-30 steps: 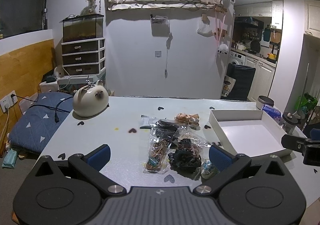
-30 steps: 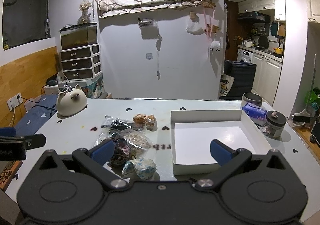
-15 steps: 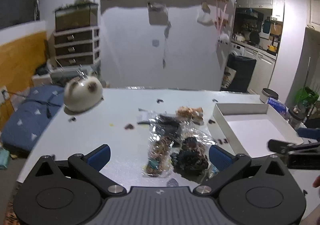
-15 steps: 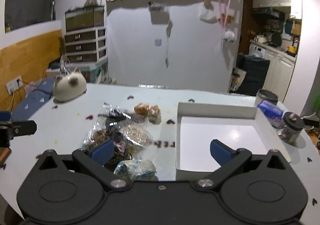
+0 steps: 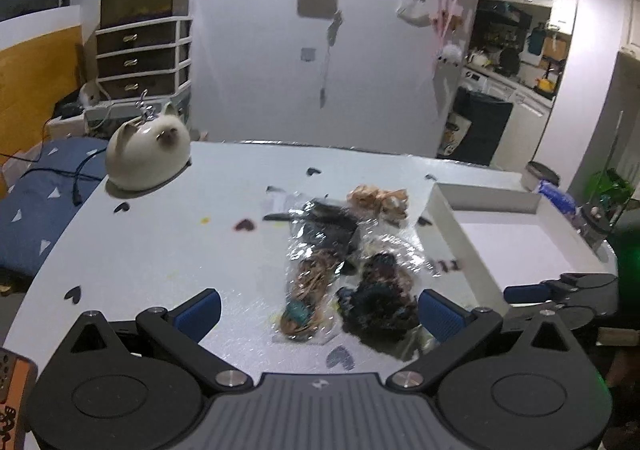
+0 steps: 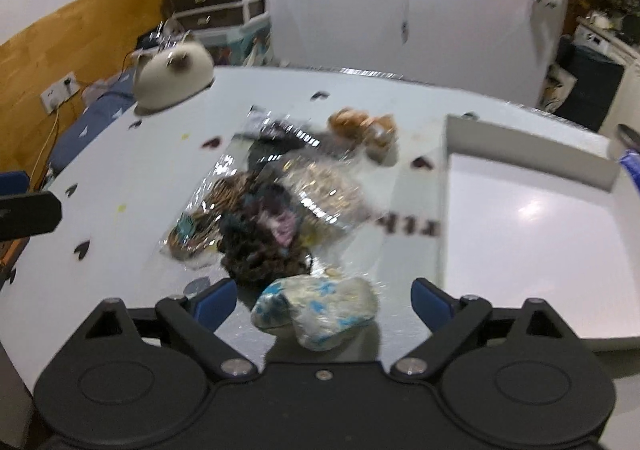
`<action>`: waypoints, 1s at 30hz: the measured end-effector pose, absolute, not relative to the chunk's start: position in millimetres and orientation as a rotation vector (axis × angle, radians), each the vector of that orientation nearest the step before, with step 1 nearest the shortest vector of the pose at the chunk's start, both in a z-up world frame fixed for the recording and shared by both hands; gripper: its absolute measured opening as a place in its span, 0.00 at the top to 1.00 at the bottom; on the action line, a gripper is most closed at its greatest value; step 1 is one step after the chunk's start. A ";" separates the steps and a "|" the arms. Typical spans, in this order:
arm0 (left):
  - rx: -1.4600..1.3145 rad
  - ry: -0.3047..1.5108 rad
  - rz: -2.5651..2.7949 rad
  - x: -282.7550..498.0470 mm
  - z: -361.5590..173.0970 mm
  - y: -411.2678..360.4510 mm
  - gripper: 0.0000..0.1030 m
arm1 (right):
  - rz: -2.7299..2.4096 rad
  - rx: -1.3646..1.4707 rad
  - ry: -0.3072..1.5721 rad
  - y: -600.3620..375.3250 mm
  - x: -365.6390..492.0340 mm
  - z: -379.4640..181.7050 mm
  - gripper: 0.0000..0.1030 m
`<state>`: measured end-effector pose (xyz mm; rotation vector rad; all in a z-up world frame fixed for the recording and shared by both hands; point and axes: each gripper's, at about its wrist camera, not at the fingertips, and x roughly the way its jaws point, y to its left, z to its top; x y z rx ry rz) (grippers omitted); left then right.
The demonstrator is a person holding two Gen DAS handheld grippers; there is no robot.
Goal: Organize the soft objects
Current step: 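Lower the right gripper onto the blue-and-white fabric pouch and close, then grasp the crocheted scrunchie bundle with the left gripper while the right gripper holds the pouch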
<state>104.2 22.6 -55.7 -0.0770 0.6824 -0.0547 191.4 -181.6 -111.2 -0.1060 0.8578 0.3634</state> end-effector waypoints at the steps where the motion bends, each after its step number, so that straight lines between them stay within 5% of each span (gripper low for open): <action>1: -0.077 0.690 -0.048 104.6 -56.2 24.1 0.00 | 0.373 -0.111 0.872 -177.8 194.6 -116.8 0.12; 3: -0.075 0.707 -0.031 107.3 -57.7 26.2 0.00 | 0.375 -0.129 0.902 -172.5 201.1 -126.5 0.20; 4: -0.075 0.717 -0.026 109.6 -58.6 27.5 0.00 | 0.372 -0.142 0.916 -170.6 203.1 -130.4 0.32; 10: -0.110 0.756 -0.076 125.6 -68.9 28.4 0.01 | 0.410 -0.163 0.921 -169.9 197.3 -129.4 0.53; 25: 0.014 0.856 -0.316 202.5 -123.9 -31.1 0.08 | 0.336 -0.128 0.938 -223.3 158.6 -112.1 0.64; 30: 0.073 0.927 -0.351 221.5 -153.0 -50.3 0.25 | 0.256 -0.065 0.946 -245.5 147.6 -112.0 0.64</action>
